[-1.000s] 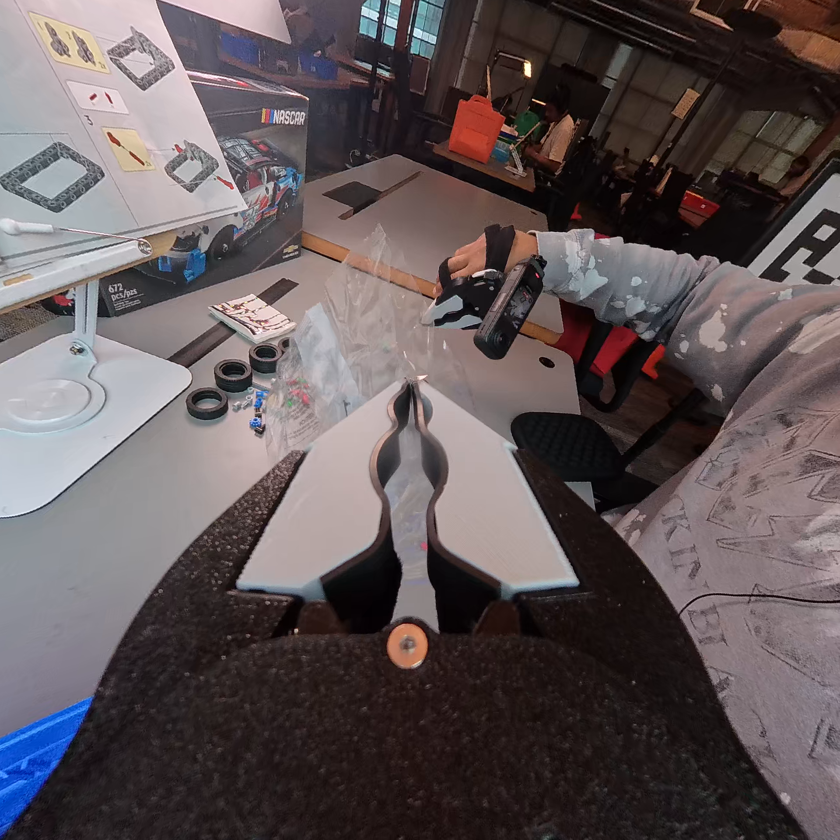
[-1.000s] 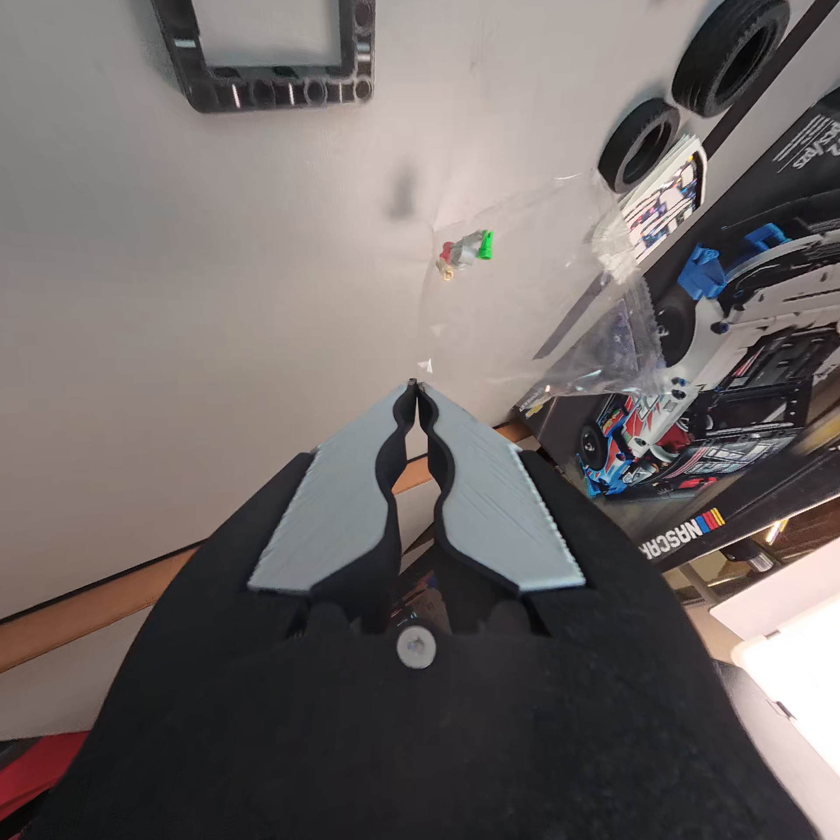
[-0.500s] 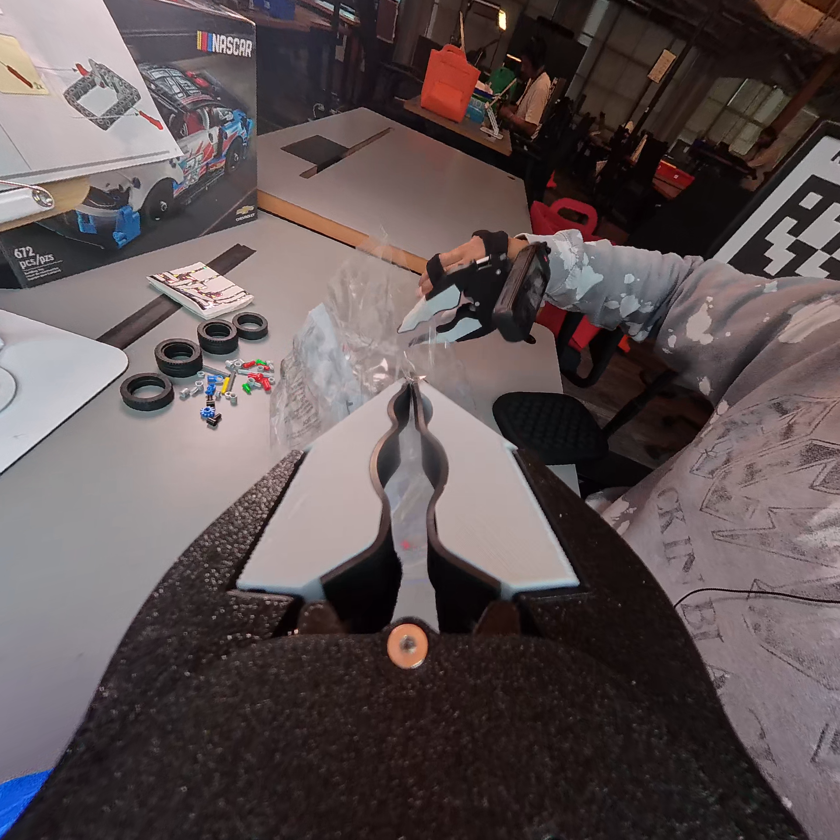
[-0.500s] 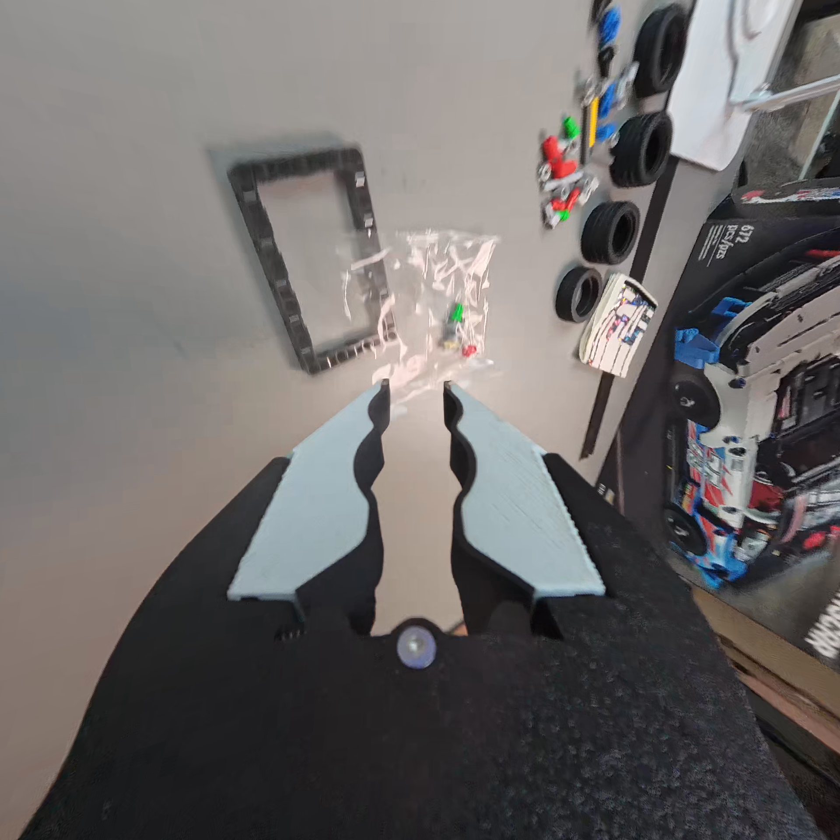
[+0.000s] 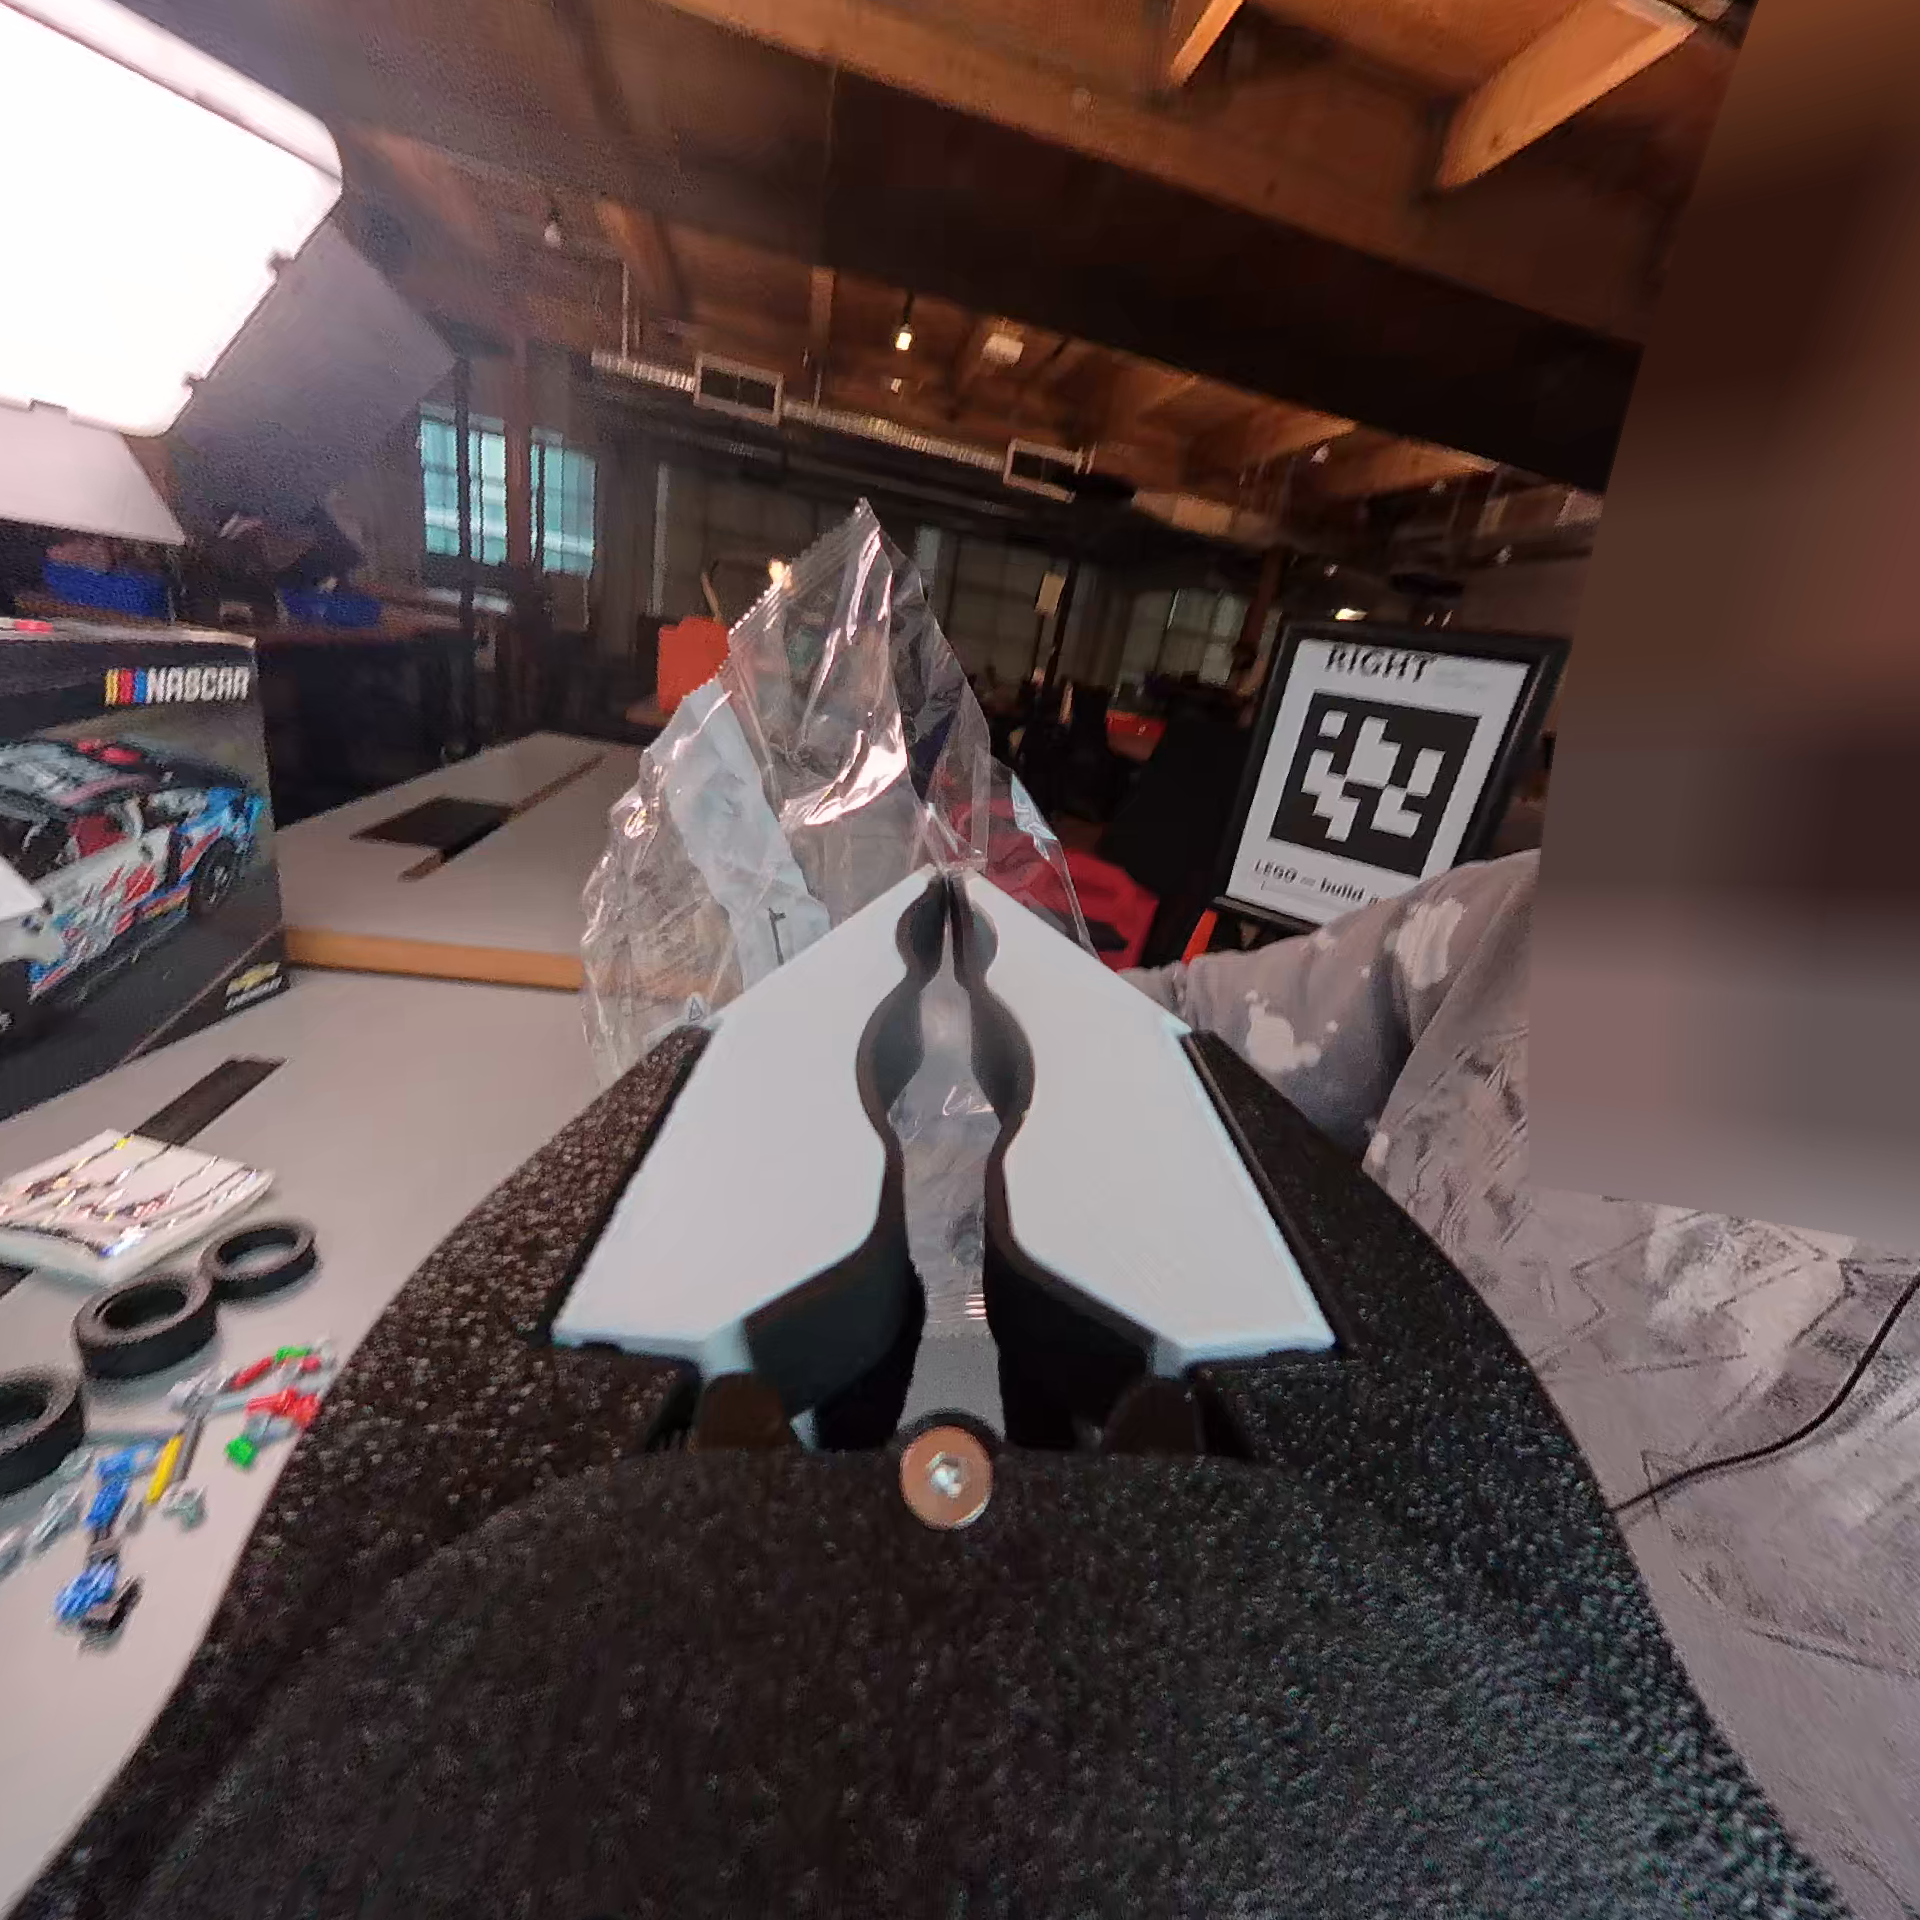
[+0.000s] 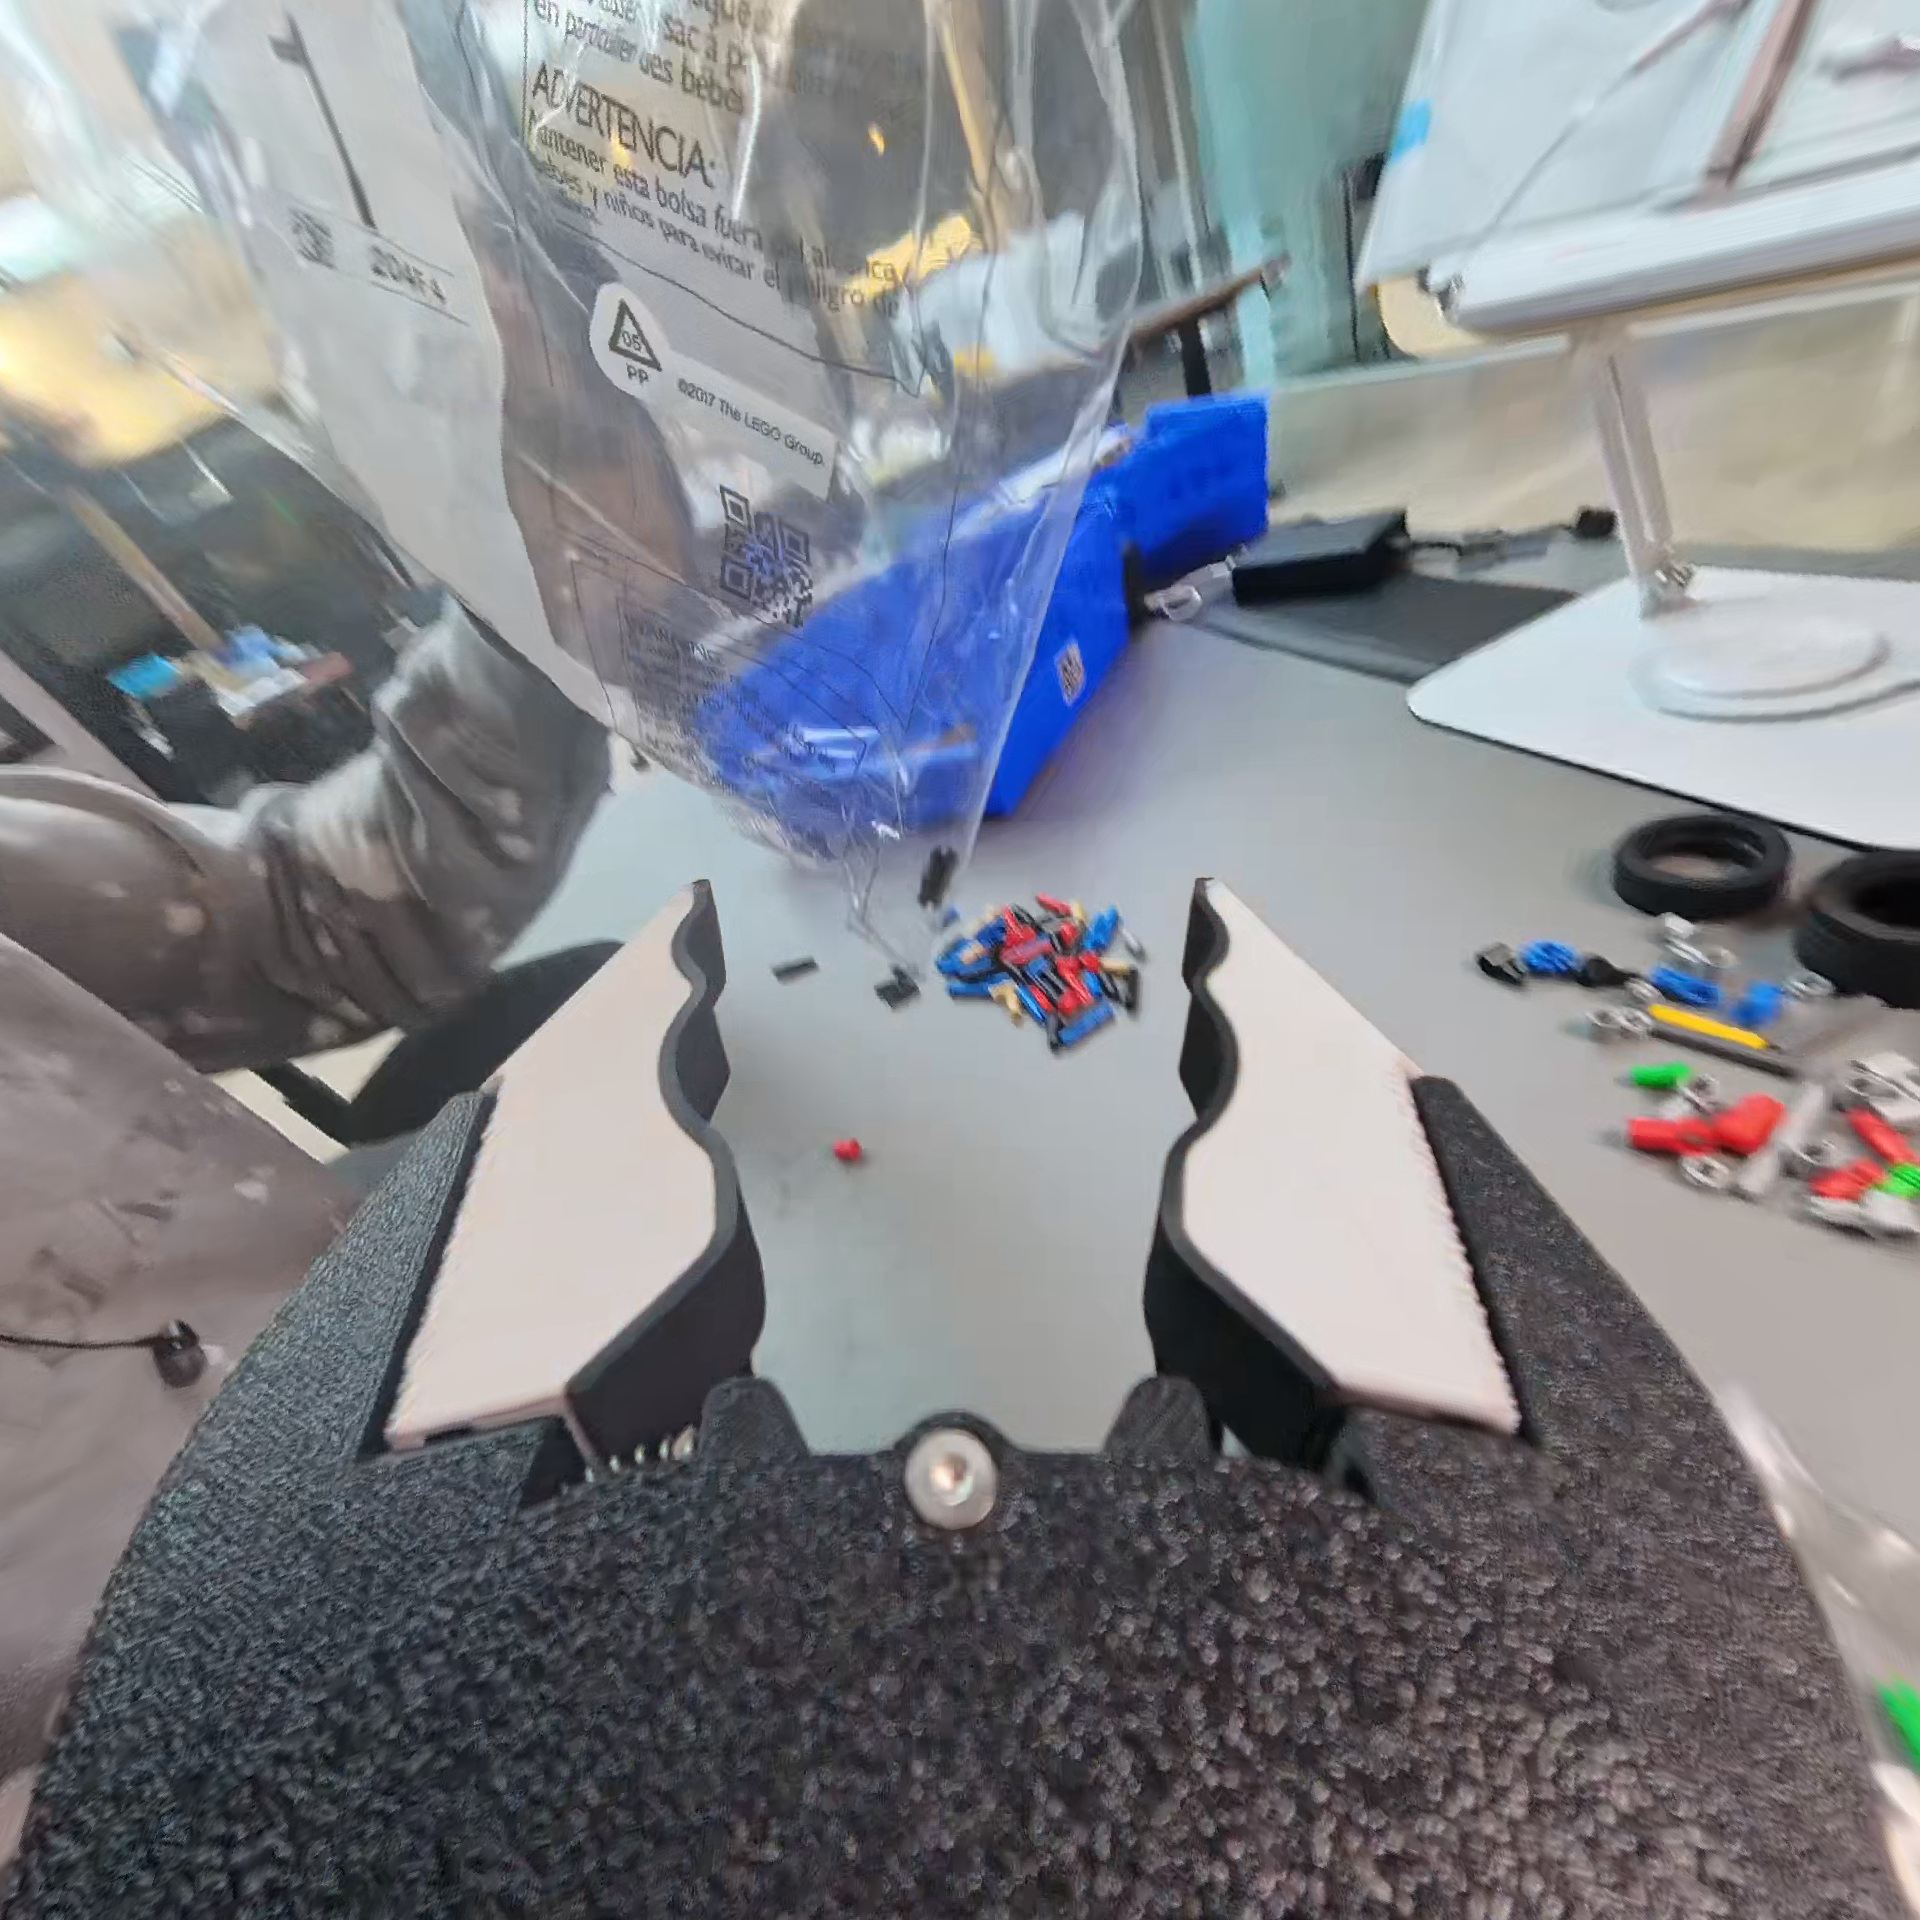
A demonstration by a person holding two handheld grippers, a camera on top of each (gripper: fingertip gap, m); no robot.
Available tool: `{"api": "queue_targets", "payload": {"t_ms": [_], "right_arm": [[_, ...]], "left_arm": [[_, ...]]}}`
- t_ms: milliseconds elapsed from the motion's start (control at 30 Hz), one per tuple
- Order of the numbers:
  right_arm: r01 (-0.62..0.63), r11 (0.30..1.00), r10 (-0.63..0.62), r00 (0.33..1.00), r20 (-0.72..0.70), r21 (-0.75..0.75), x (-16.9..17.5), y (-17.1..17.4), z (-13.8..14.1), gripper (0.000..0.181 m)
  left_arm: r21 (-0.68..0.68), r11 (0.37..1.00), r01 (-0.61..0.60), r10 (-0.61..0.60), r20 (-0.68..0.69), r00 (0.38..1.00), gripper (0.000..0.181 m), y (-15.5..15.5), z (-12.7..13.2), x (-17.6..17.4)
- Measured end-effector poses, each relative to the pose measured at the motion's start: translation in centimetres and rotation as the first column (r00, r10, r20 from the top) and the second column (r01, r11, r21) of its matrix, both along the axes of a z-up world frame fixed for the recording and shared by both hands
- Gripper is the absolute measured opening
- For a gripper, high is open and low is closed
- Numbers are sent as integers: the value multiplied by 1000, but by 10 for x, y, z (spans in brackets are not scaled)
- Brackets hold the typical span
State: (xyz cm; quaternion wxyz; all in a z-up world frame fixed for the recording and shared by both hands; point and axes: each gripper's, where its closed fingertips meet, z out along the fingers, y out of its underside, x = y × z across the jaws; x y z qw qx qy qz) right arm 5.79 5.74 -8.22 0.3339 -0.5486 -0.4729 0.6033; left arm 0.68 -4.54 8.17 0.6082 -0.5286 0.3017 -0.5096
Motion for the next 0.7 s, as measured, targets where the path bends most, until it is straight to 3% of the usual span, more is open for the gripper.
{"api": "queue_targets", "payload": {"t_ms": [33,100,133,200,333,467,567,700], "right_arm": [[-26,999,24,997,-80,-21,-3,-7,10,82],[-103,995,104,979,-174,15,0,-23,29,31],[-118,992,123,973,-194,41,6,-25,36,15],[-90,994,100,979,-176,67,21,-15,46,4],[-85,979,69,993,93,185,57,12,38,0],[-148,964,40,903,427,223,91,34,25,0],[-186,957,22,813,582,223,114,48,31,1],[-238,940,-20,678,735,245,132,65,36,2]], "left_arm": [[29,999,14,-15,58,998,0,0,3,-1],[50,999,1,-8,148,989,0,7,1,-9],[46,999,-18,8,194,981,0,13,-3,-16],[-5,997,-74,72,250,966,0,29,-18,-35],[-210,960,-185,194,19,981,1,69,-104,-34],[-394,890,-231,160,-204,966,13,90,-168,-10],[-389,884,-261,156,-281,947,27,96,-181,-5],[-344,889,-303,187,-332,925,41,103,-180,-7]]}}
